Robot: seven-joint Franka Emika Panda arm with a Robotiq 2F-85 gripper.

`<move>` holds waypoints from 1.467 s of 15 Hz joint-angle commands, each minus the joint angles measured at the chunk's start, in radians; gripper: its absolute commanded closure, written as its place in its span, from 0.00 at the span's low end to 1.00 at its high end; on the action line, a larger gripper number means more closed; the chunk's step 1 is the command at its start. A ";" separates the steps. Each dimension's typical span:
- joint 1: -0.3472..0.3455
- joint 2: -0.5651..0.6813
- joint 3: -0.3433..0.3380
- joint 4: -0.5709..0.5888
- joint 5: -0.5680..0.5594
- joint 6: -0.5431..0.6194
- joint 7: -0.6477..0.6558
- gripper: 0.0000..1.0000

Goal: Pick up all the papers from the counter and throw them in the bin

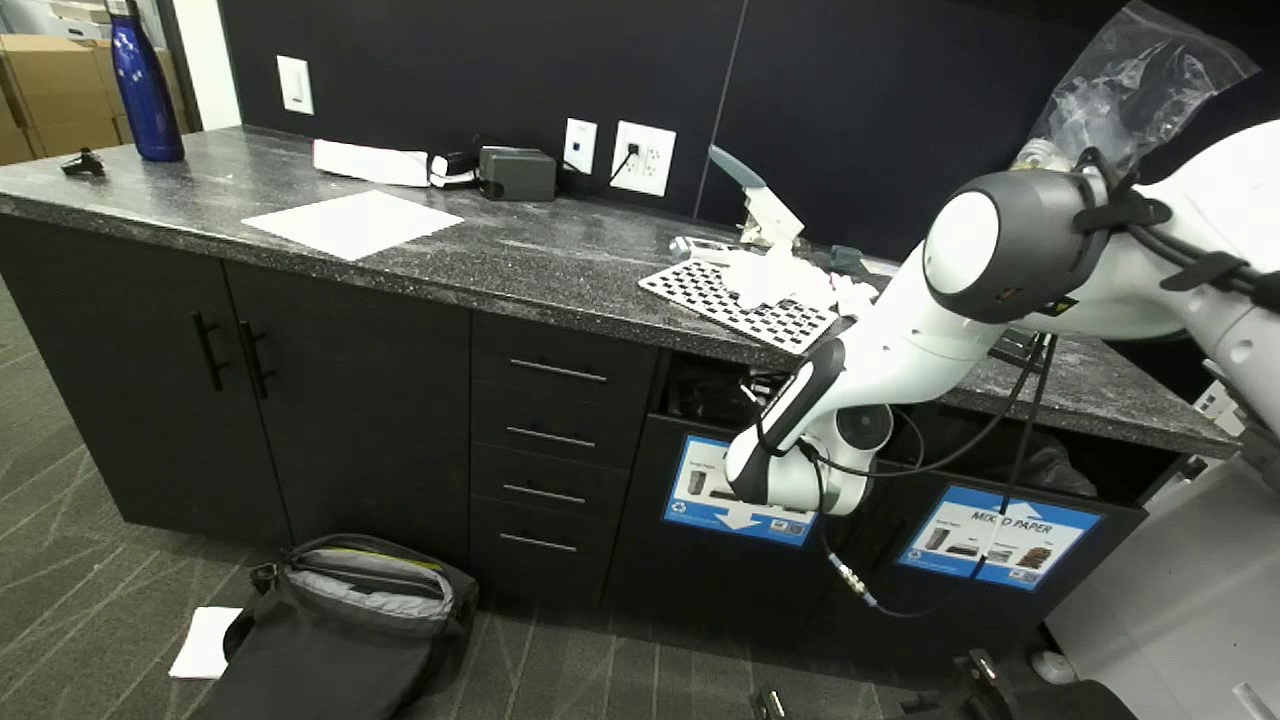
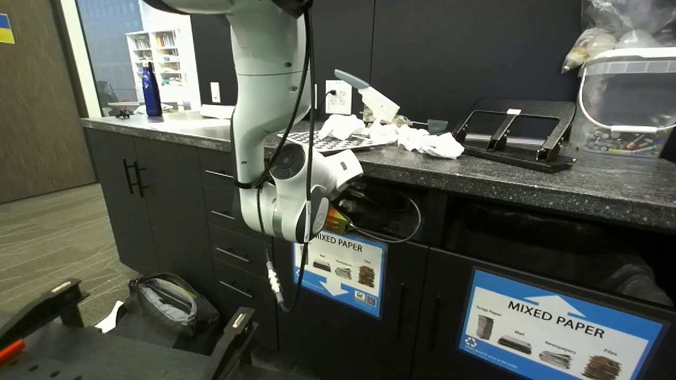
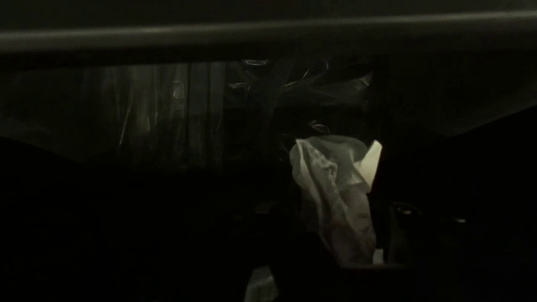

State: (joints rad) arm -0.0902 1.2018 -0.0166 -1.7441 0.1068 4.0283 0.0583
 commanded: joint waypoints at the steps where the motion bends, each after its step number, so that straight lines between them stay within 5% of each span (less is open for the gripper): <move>1: 0.018 -0.020 -0.013 0.001 0.035 -0.029 -0.019 0.26; 4: 0.021 -0.056 -0.011 -0.043 0.042 -0.054 -0.017 0.02; 7: 0.033 -0.096 -0.018 -0.092 0.076 -0.066 -0.025 0.00; 13: 0.109 -0.337 -0.048 -0.393 0.243 -0.170 -0.086 0.00; 22: 0.251 -0.806 -0.228 -0.673 0.260 -0.886 -0.213 0.00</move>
State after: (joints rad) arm 0.1156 0.5718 -0.1733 -2.3055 0.3675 3.3374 -0.1178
